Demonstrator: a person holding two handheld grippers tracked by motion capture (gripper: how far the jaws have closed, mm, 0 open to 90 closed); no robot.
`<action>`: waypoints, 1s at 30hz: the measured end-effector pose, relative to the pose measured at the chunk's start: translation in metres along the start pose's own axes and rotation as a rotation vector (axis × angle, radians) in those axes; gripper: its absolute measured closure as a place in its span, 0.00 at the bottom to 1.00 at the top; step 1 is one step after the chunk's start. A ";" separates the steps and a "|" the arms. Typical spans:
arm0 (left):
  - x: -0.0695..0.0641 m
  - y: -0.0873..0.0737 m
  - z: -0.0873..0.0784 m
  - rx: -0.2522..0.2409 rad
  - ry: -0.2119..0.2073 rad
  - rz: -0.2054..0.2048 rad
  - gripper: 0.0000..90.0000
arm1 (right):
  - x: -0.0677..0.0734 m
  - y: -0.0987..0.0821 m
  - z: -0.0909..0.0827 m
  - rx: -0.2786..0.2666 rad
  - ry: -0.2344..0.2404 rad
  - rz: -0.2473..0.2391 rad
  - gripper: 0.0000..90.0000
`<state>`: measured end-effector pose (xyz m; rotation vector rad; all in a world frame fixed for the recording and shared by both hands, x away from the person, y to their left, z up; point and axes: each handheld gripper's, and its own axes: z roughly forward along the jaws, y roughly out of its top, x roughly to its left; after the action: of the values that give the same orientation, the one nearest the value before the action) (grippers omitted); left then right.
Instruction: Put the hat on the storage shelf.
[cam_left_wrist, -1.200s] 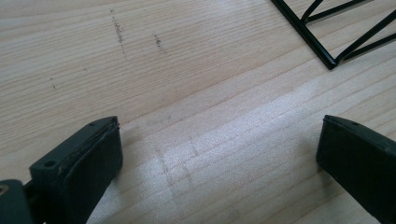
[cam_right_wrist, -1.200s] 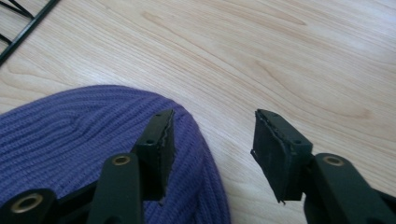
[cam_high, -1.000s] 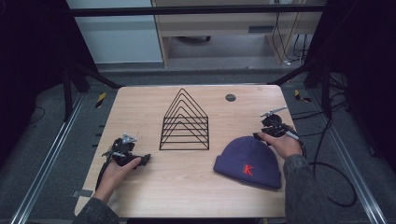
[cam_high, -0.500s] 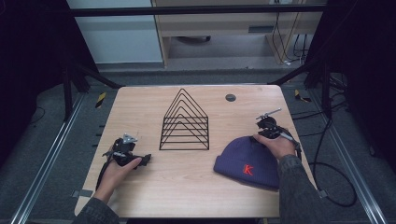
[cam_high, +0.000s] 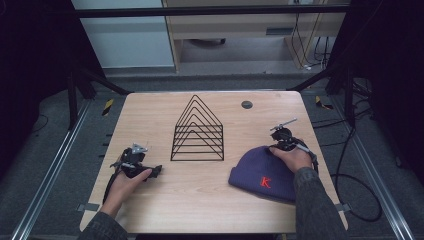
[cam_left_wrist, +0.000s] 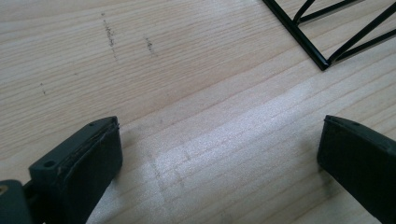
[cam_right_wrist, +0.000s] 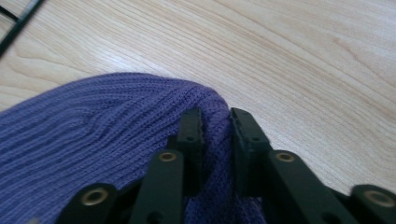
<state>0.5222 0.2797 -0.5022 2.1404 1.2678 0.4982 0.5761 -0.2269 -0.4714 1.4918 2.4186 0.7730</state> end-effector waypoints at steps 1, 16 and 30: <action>0.000 0.000 0.000 0.000 0.000 0.000 0.00 | 0.001 0.000 -0.002 -0.005 0.005 -0.004 0.86; 0.002 0.000 -0.003 -0.003 -0.022 0.014 0.04 | 0.037 -0.004 -0.101 -0.250 0.100 -0.129 0.87; 0.001 0.011 -0.026 -0.120 -0.022 0.011 0.08 | 0.049 0.022 -0.181 -0.398 0.096 -0.245 0.87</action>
<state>0.5146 0.2839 -0.4754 2.0481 1.1848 0.5406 0.4930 -0.2354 -0.3021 1.0092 2.2752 1.2019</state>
